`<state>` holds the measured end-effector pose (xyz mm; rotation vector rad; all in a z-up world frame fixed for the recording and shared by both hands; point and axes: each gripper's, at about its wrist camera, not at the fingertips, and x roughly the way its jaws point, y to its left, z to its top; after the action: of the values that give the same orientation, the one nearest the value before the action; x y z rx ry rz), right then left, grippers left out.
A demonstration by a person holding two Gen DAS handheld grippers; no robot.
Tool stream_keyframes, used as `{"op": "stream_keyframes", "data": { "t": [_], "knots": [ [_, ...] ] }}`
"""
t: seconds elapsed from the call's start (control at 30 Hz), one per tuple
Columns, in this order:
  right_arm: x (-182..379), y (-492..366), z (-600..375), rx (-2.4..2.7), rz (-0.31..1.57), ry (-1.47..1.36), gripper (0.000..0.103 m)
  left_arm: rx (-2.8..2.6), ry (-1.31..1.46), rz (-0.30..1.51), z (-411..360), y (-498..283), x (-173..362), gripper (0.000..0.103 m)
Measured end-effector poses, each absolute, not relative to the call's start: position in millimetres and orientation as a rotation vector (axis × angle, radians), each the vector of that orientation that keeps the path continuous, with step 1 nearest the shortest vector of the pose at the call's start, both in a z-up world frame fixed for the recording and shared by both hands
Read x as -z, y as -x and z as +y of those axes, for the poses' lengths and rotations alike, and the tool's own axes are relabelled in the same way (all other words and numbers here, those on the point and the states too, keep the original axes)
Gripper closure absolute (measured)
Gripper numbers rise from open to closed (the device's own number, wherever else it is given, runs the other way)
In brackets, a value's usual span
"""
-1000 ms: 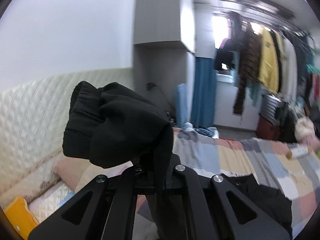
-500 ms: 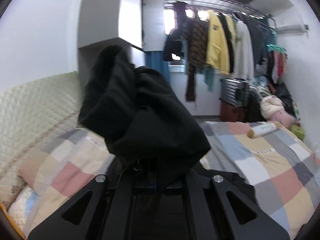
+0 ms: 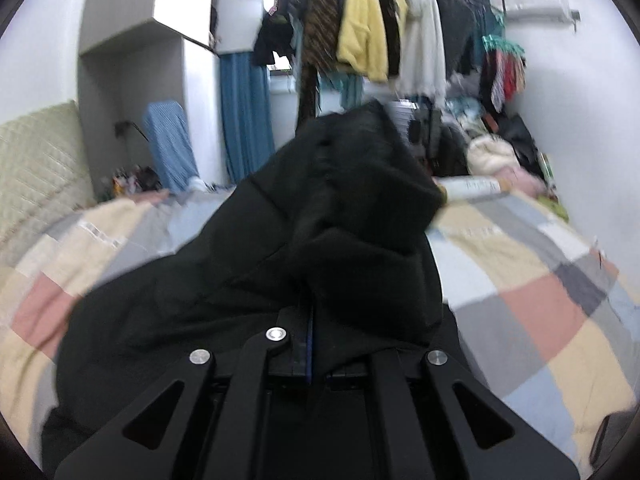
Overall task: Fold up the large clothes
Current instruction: 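Lift the sleeve with the left gripper and fold it over the jacket body, then lay the sleeve on the jacket and open the left gripper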
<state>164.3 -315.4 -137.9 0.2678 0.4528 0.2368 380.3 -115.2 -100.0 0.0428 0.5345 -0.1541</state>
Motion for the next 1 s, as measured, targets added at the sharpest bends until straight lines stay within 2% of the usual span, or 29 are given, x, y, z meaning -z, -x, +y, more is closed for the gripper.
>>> {"op": "stream_keyframes", "data": {
  "t": [0.27, 0.4, 0.53, 0.57, 0.63, 0.7, 0.73, 1.0],
  "knots": [
    [145, -168, -315, -0.249, 0.475, -0.283, 0.004, 0.164, -0.088, 0.686, -143, -400, 155, 0.099],
    [150, -173, -311, -0.256, 0.493, -0.278, 0.004, 0.174, -0.083, 0.693, -142, -399, 148, 0.099],
    [152, -175, -309, -0.256, 0.497, -0.274, 0.004, 0.180, -0.038, 0.695, -137, -396, 139, 0.092],
    [152, -174, -309, -0.254, 0.491, -0.272, 0.004, 0.177, -0.032, 0.695, -136, -394, 137, 0.087],
    [151, -172, -308, -0.253, 0.481, -0.269, 0.004, 0.181, -0.010, 0.690, -133, -389, 129, 0.069],
    [149, -170, -308, -0.253, 0.471, -0.267, 0.004, 0.165, 0.011, 0.684, -127, -382, 119, 0.023],
    [148, -169, -308, -0.253, 0.467, -0.265, 0.004, 0.161, 0.013, 0.671, -124, -378, 116, 0.019],
    [140, -164, -302, -0.268, 0.434, -0.259, 0.004, 0.169, 0.027, 0.574, -81, -326, 70, 0.018]
  ]
}}
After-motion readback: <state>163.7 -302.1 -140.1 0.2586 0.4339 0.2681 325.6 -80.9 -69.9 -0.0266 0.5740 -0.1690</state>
